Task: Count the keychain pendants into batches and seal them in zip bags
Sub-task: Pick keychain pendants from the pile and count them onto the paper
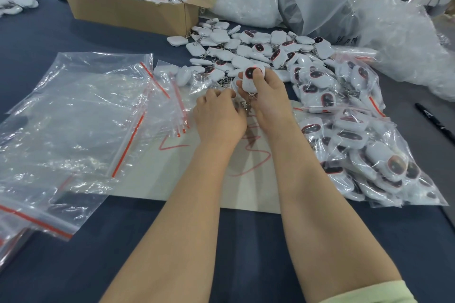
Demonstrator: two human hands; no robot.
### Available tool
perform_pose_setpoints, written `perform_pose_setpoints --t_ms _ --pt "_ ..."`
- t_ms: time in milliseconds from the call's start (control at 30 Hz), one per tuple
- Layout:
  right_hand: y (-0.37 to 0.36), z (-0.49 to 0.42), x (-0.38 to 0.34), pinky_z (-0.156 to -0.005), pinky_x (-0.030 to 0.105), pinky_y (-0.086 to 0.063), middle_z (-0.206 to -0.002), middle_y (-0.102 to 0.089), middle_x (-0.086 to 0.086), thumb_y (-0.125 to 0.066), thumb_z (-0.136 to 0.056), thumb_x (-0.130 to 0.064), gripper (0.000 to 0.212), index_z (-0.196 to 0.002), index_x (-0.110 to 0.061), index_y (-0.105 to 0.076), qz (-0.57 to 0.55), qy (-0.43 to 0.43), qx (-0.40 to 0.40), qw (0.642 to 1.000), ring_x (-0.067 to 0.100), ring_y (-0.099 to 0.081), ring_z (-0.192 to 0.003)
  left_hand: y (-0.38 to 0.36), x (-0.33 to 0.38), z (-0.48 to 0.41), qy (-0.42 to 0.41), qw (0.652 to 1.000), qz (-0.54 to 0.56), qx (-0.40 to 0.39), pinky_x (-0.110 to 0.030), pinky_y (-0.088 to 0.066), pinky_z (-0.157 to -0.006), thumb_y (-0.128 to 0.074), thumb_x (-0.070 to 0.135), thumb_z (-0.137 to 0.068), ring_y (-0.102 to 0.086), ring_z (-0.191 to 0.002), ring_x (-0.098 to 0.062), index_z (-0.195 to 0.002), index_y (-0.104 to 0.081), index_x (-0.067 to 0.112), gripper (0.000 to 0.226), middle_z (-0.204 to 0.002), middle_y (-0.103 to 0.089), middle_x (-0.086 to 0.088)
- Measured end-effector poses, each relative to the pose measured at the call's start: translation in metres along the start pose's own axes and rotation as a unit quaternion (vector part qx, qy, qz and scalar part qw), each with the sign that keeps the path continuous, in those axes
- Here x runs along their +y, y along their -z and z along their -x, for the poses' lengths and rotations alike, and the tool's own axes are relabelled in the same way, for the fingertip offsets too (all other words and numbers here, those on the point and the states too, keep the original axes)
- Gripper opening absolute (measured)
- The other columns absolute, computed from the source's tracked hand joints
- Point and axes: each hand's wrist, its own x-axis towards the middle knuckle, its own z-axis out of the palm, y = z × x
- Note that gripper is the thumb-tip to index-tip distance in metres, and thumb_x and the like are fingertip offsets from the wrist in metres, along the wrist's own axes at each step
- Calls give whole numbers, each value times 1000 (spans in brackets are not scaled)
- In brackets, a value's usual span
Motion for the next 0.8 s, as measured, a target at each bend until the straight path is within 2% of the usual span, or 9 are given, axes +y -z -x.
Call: perform_pose_setpoints --t_ms 100,233,333,467,567,700,800 --pt "0 0 0 -74 24 -58 -92 -64 8 -45 -101 -10 13 -98 -4 -56 2 -3 1 1000 17 -63 -82 1 0 0 0 1000 1 -1 -37 -34 -96 -50 25 -90 -40 -122 -32 -126 -54 21 36 -131 -48 -10" --pt "-1 0 -1 -72 24 -58 -89 -64 8 -45 -101 -10 19 -88 -9 -59 -2 -18 13 1000 15 -63 -79 1 1 0 3 1000 -1 -2 -37 -34 -95 -50 25 -90 -40 -123 -32 -125 -54 21 36 -131 -48 -9" --pt "-1 0 -1 -75 26 -57 -85 -64 7 -51 -97 -7 15 -85 -9 -59 9 -12 14 1000 14 -63 -75 0 1 0 2 1000 -2 0 -37 -34 -95 -50 25 -90 -40 -122 -31 -125 -54 21 36 -130 -48 -8" --pt "0 2 -1 -76 25 -57 -90 -63 11 -54 -95 -4 4 -92 -3 -56 19 -4 4 1000 15 -63 -79 0 1 0 1 1000 -3 -2 -37 -34 -95 -49 25 -90 -40 -122 -31 -126 -53 21 36 -131 -48 -8" --pt "-1 5 -1 -75 22 -57 -97 -61 15 -55 -95 -4 8 -103 -1 -54 21 3 -14 1000 16 -63 -82 1 1 0 3 1000 -7 -4 -38 -35 -95 -49 25 -91 -39 -123 -32 -126 -53 21 36 -131 -47 -8" --pt "-1 6 -1 -77 23 -57 -99 -60 16 -55 -95 -3 9 -104 -1 -54 30 8 -16 999 17 -62 -83 1 1 0 3 1000 -8 -4 -38 -35 -95 -49 25 -91 -39 -122 -32 -126 -53 20 36 -131 -47 -9" --pt "-1 4 1 -76 23 -57 -94 -63 12 -55 -95 -4 7 -101 -1 -55 32 4 -11 999 15 -64 -80 1 1 0 1 1000 -6 -5 -38 -34 -96 -49 25 -91 -39 -122 -32 -126 -53 20 36 -131 -47 -9"
